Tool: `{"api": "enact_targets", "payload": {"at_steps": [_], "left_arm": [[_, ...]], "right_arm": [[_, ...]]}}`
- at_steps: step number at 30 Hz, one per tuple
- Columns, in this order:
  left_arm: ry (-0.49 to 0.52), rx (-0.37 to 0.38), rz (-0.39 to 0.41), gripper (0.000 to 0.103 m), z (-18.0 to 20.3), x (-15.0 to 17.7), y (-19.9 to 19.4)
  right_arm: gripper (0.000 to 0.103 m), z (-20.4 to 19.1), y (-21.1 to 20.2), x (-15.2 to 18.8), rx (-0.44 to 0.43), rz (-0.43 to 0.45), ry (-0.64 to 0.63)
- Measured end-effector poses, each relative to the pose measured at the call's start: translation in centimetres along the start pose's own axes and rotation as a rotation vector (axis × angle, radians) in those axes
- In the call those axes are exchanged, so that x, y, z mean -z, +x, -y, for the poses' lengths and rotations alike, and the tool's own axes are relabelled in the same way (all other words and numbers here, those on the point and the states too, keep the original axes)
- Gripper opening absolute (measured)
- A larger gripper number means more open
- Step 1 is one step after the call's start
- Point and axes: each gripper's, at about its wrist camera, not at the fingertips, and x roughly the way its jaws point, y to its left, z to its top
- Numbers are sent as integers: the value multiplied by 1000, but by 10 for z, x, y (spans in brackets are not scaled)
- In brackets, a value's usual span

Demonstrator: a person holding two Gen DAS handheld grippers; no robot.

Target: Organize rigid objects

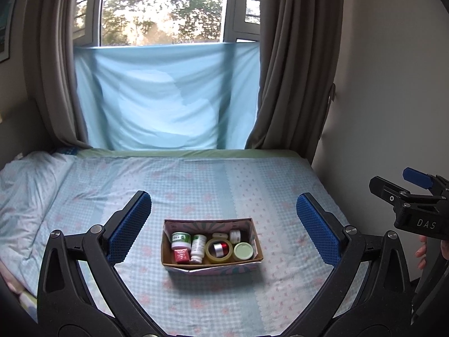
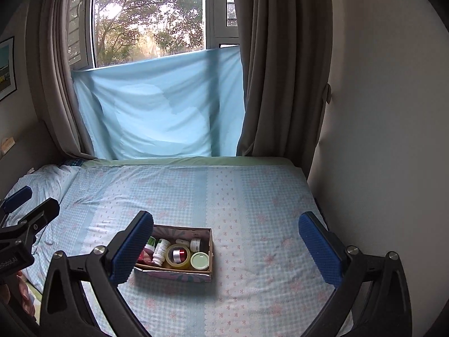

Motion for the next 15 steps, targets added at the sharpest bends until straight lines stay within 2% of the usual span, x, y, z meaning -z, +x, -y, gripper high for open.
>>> {"api": "enact_targets", "payload": {"at_steps": [15], "left_arm": [[-2,-5,-15,103,2,-2,7]], "right_arm": [[103,4,4,-1,8,1,-3]]}}
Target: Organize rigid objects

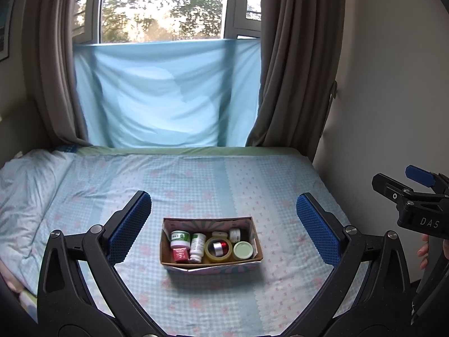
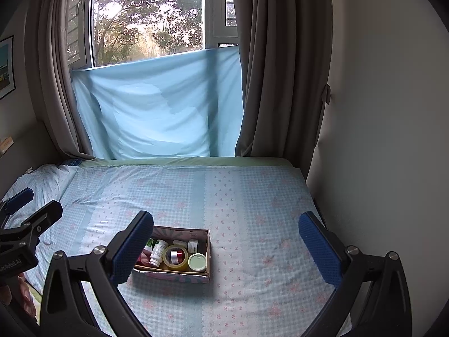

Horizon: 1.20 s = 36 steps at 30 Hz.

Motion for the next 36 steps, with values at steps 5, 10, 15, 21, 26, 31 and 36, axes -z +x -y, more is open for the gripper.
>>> {"api": "enact_targets", "payload": {"at_steps": [5,10,15,21,26,31,36], "left_arm": [[2,2,-2,103,1,-1,2],[-4,10,-13,103,0,-2,4],[-9,9,-10,103,-3,-3,4],[-27,7,-19,103,-7,-3,6],[-18,-9,-25,103,-7,-1,8],[-44,-70,12,103,-12,0,4],[-40,-90,59,103,-16,0,-3]], "right_arm": [[103,0,1,-2,2,-3,0],[103,-1,1,-5,6,0,-5],[103,-3,1,-6,5,2,-6],[103,-6,0,-6,5,2,-8],[103,-6,0,-7,5,2,-9],[103,-6,-1,-8,10,3,-5],[103,-8,-1,-9,11,6,-4]]}}
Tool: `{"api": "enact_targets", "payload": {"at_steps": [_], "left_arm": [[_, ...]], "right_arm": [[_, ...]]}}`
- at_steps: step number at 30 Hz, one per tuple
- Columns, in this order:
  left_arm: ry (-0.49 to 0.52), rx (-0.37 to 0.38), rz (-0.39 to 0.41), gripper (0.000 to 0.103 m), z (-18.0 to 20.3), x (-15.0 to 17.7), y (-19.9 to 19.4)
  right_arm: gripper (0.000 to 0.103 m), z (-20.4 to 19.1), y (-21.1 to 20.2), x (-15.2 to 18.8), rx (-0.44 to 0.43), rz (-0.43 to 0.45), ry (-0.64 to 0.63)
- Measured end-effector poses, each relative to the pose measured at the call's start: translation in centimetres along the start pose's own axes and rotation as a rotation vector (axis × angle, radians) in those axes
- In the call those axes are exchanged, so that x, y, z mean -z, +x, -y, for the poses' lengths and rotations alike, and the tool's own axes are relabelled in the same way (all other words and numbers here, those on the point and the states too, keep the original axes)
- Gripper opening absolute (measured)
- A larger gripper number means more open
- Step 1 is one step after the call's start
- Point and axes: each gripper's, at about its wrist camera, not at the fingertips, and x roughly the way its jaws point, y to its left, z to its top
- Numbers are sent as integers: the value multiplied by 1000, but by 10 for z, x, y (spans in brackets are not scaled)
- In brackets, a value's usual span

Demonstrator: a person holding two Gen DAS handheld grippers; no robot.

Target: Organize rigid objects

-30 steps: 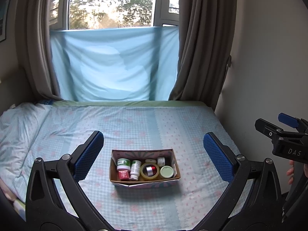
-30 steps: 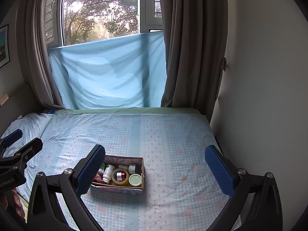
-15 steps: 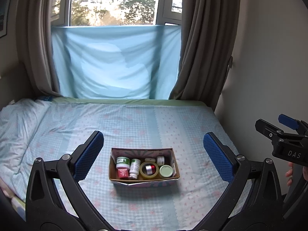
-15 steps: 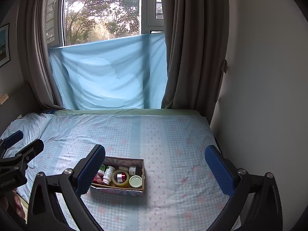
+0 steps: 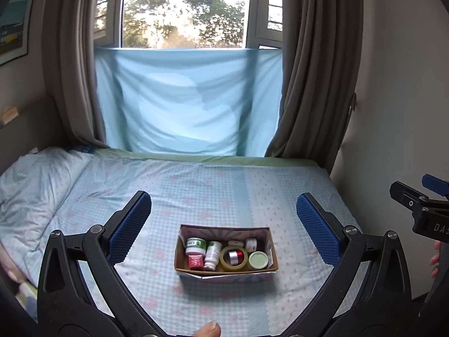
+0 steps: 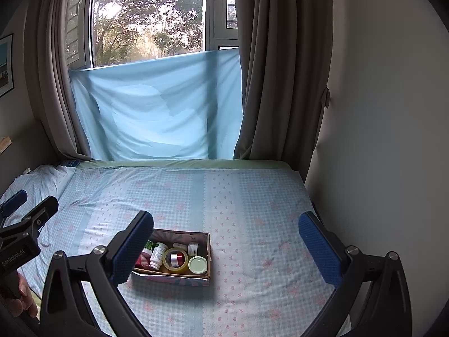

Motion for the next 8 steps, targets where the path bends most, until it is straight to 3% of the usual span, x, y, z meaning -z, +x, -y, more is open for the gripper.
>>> {"api": "enact_targets", "payload": {"at_steps": [8], "left_arm": [[58,3,-21,103,7,2,11]], "right_arm": [[103,-2,14,0,9,-29,13]]}}
